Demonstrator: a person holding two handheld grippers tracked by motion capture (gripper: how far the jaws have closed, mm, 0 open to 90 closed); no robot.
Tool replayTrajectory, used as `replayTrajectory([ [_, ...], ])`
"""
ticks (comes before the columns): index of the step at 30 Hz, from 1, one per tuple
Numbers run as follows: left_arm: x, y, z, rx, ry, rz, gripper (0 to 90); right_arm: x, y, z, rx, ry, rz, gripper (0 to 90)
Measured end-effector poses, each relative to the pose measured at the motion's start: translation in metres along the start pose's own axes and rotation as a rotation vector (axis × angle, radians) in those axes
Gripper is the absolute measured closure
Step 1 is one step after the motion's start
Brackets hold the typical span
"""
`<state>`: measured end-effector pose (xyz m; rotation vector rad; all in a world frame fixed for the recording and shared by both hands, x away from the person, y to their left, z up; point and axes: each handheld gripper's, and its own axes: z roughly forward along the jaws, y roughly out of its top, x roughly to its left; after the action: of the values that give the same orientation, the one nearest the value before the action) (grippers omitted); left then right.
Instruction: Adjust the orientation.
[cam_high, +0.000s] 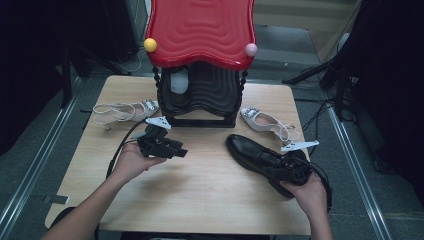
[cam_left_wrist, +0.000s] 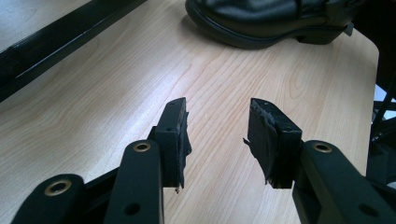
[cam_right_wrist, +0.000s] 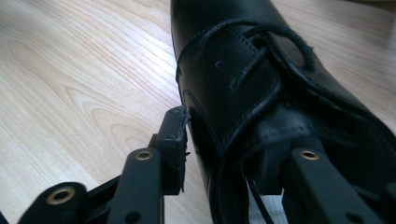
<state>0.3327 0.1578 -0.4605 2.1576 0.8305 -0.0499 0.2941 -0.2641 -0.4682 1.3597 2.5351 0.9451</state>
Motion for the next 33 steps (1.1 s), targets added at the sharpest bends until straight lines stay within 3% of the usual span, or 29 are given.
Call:
replayTrajectory([
  [4,0.001,-0.001,0.000,-0.004,-0.009,-0.022,59.8,0.001,0.005,0.011,0.017,0.013,-0.008,69.3],
  [6,0.002,-0.002,-0.001,-0.008,-0.019,-0.045,60.5,0.000,0.007,0.012,0.023,0.051,0.037,77.1],
  [8,0.003,-0.003,-0.002,-0.009,-0.020,-0.043,62.9,-0.003,0.008,0.012,0.015,0.088,0.073,81.4],
  [14,0.004,-0.007,-0.006,-0.014,-0.020,-0.051,69.9,0.002,0.012,0.009,0.009,0.105,0.092,82.7],
  [21,0.004,-0.012,-0.008,-0.014,-0.005,-0.059,69.7,0.020,0.025,0.015,-0.007,0.126,0.042,82.3],
  [33,0.007,-0.023,-0.016,-0.034,0.002,-0.098,69.4,0.060,0.057,0.048,0.019,0.184,-0.050,82.1],
])
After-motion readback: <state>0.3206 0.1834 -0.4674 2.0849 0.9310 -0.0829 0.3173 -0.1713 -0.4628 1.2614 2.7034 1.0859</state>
